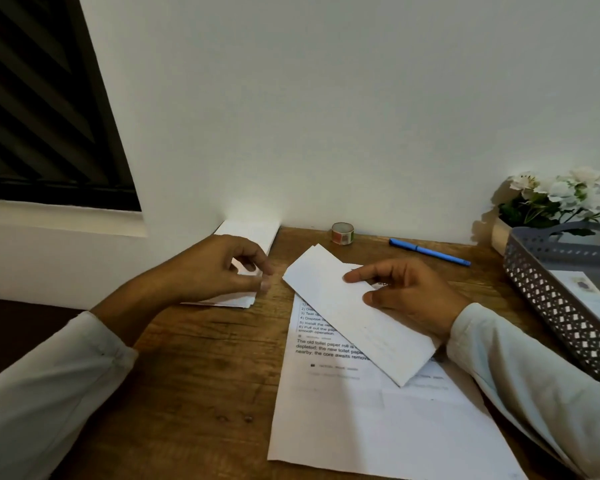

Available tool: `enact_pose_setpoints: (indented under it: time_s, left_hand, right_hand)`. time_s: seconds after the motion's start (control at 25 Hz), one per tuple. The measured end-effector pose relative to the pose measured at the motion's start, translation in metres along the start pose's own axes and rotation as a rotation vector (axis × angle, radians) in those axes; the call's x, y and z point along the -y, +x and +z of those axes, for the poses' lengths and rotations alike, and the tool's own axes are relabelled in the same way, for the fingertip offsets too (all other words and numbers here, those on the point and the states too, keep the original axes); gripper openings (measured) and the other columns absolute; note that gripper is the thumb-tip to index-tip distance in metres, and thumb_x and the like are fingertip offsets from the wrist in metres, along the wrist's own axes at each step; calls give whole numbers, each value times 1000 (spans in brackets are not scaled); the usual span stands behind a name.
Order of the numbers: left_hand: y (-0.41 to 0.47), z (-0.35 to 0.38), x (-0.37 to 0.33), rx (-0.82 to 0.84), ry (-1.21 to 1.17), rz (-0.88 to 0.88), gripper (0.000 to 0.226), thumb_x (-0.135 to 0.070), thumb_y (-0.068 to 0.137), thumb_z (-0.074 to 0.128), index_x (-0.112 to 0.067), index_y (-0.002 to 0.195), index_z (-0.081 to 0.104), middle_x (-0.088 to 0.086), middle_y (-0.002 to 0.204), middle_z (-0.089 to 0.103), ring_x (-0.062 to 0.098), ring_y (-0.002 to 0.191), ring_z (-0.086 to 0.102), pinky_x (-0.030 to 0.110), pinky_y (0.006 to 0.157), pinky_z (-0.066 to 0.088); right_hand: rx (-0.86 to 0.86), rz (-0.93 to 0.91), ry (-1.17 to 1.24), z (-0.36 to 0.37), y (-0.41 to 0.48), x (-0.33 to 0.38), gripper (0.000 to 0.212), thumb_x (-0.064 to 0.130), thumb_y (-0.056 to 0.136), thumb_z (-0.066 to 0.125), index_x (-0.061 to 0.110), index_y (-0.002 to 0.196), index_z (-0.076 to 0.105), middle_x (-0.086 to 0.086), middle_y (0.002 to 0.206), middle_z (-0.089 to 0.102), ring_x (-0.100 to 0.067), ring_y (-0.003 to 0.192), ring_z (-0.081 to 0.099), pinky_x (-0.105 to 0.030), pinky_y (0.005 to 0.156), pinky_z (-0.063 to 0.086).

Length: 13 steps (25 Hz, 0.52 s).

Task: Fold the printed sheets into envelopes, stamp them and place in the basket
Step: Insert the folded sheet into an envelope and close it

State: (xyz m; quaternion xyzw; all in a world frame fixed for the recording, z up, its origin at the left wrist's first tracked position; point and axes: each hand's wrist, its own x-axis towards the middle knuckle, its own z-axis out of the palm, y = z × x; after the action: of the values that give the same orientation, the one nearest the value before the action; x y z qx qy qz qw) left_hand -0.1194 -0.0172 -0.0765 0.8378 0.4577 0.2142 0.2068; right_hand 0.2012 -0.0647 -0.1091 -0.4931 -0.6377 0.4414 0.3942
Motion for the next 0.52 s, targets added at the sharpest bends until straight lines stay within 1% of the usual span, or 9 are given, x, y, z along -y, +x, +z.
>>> enact_pose_setpoints:
  time_s: [0.04, 0.08, 0.16, 0.24, 0.28, 0.36, 0.4, 0.52]
  left_hand:
    - [-7, -5, 6, 60, 27, -53, 25, -45, 79, 80, -38, 102, 73, -25, 104, 67, 0, 101, 62, 27, 90, 55]
    - [-11, -9, 10, 117, 55, -95, 30, -47, 77, 81, -39, 104, 72, -26, 109, 63, 1, 105, 60, 27, 94, 54]
    - [-15, -17, 18, 188, 88, -136, 35, -48, 75, 82, -42, 108, 69, -25, 117, 60, 1, 111, 57, 28, 98, 51]
    - [-18, -22, 20, 227, 90, -145, 35, -44, 76, 83, -42, 108, 69, -24, 118, 61, -1, 112, 56, 21, 98, 48]
    - [-19, -24, 20, 238, 86, -151, 33, -40, 78, 82, -40, 108, 70, -23, 118, 61, -2, 111, 56, 16, 96, 46]
    - [-22, -26, 20, 221, 66, -157, 28, -36, 79, 82, -38, 105, 73, -22, 114, 65, -1, 106, 59, 15, 94, 46]
    - [-23, -28, 20, 210, 53, -159, 25, -35, 79, 82, -35, 103, 74, -21, 111, 67, -1, 102, 61, 16, 92, 47]
    - [-27, -30, 19, 197, 8, -156, 13, -33, 83, 79, -30, 95, 77, -17, 100, 73, -4, 93, 64, 18, 85, 48]
  right_hand:
    - [3, 6, 1, 3, 0, -1, 38, -11, 86, 68, 18, 108, 79, -14, 125, 70, -20, 104, 70, -30, 91, 57]
    - [-7, 15, -5, 4, 0, -2, 38, -12, 86, 68, 16, 109, 79, -14, 126, 70, -22, 105, 70, -29, 91, 56]
    - [-26, 26, -17, 6, -1, -3, 37, -10, 85, 69, 16, 109, 79, -16, 125, 69, -26, 105, 69, -35, 96, 54]
    - [-26, 37, -10, 6, -1, -4, 36, -8, 85, 70, 18, 107, 80, -19, 121, 69, -21, 96, 67, -39, 96, 52]
    - [-25, 44, -8, 7, -1, -5, 36, -7, 85, 71, 20, 106, 80, -19, 118, 70, -20, 94, 65, -41, 96, 52]
    - [-30, 55, -3, 8, -1, -7, 36, -6, 85, 71, 23, 104, 81, -13, 110, 71, -19, 94, 65, -41, 95, 51]
    - [-32, 55, -4, 8, -2, -7, 36, -5, 85, 71, 24, 104, 81, -11, 110, 72, -20, 95, 65, -42, 95, 51]
    - [-36, 52, -35, 7, 1, -11, 36, -2, 86, 72, 27, 105, 81, -17, 118, 70, -25, 101, 68, -51, 102, 50]
